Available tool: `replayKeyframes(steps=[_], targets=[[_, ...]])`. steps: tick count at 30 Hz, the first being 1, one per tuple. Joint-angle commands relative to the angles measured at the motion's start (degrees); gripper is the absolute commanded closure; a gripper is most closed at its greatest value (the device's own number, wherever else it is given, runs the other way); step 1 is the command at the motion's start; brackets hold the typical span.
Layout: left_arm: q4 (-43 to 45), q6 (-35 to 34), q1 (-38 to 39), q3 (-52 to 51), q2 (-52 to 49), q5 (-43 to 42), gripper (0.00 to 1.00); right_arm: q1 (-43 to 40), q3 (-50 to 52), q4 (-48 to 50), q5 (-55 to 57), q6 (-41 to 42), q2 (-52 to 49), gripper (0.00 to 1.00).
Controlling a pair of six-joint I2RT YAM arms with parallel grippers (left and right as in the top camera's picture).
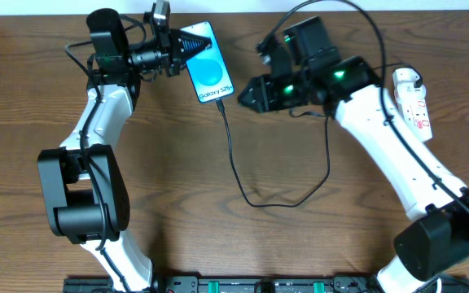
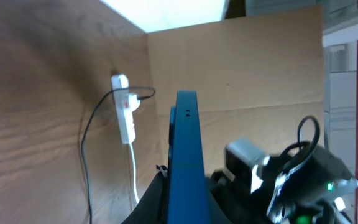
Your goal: Plug charger to phone and switch on socket
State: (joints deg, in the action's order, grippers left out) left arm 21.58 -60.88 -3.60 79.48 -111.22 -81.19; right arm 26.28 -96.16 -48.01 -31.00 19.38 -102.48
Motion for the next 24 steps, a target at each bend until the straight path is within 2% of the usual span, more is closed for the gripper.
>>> replayKeyframes(steps=[1,8,14,19,24], targets=[[-5.46,8.85,-0.28,0.87,0.48,-2.14,0.93,-2.71,-0.48,-0.7,0.42,-1.46,3.1,0.53],[-19.34,20.96,0.26,0.72,-0.39,0.09,0.93,-5.2,-0.48,-3.15,3.1,-1.88,3.15,0.5],[-38.4,34.45,2.34,0.55,-0.46,12.33,0.93,-5.29,-0.48,-5.53,7.56,-1.92,3.15,0.47],[-43.85,40.28,4.87,0.55,-1.68,16.83,0.93,-5.25,-0.46,-5.68,8.41,-2.49,3.13,0.46],[-43.36,40.83,6.84,0.55,-5.27,17.68,0.93,-5.25,-0.48,-5.97,8.41,-2.51,3.13,0.47]])
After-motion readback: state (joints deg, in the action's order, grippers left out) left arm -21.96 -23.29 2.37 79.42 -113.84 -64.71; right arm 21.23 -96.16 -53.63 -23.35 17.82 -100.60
